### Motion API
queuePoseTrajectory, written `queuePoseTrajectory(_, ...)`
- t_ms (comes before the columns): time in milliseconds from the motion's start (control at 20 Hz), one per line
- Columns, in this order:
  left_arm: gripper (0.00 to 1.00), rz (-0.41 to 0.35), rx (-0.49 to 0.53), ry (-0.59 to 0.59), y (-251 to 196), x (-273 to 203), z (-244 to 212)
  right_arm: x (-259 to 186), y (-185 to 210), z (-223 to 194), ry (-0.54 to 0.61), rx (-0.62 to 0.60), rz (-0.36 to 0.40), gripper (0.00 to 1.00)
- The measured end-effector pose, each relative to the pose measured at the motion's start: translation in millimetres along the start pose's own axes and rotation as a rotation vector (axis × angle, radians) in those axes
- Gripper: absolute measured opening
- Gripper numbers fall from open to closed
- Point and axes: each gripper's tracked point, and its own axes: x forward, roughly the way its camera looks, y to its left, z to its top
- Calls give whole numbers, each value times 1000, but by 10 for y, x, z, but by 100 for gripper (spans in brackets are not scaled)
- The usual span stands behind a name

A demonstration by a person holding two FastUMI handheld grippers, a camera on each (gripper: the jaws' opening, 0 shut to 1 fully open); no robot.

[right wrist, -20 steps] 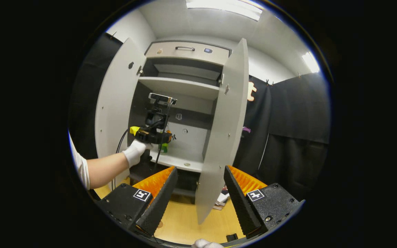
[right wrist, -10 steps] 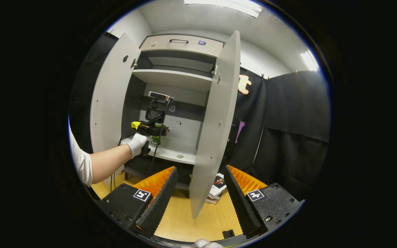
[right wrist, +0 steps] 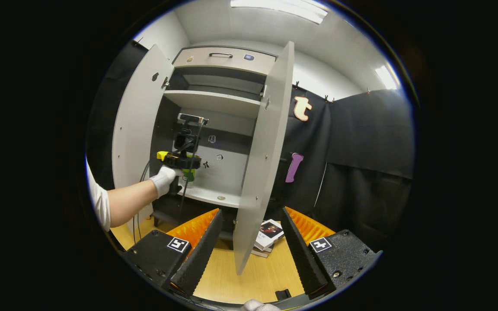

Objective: Grasp the bottle in the cabinet with the left hand and place it on the coaster, then close the right door with the right hand and the left door with the left hand.

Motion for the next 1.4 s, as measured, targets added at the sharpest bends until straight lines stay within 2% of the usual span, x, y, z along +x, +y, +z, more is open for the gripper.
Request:
queuePoseTrajectory(200,74,-39,-22,-45,-19,-753,103,-99,-96,-64,-1,14,10,83)
queuePoseTrajectory(450,74,-38,-41,-54,40,-1619,26,-219,-212,-183,11,16,20,83)
queuePoseTrajectory(800,73,-81,-36,43,-162,-2540,-1021,-318,-279,-363,49,11,30,83)
queuePoseTrajectory(950,74,-127,-35,65,-308,-2736,-1517,-339,-258,-465,78,1,38,83)
queuePoseTrajectory(1000,77,-147,-46,80,-364,-2797,-1694,-343,-260,-507,90,-3,37,83)
queuePoseTrajectory(1050,74,-165,-55,92,-408,-2847,-1863,-341,-264,-535,99,-6,33,83)
queuePoseTrajectory(1200,74,-214,-73,110,-529,-2944,-2287,-351,-272,-627,135,-3,27,83)
queuePoseTrajectory(1400,74,-256,-66,94,-646,-2964,-2629,-305,-288,-730,186,-9,14,83)
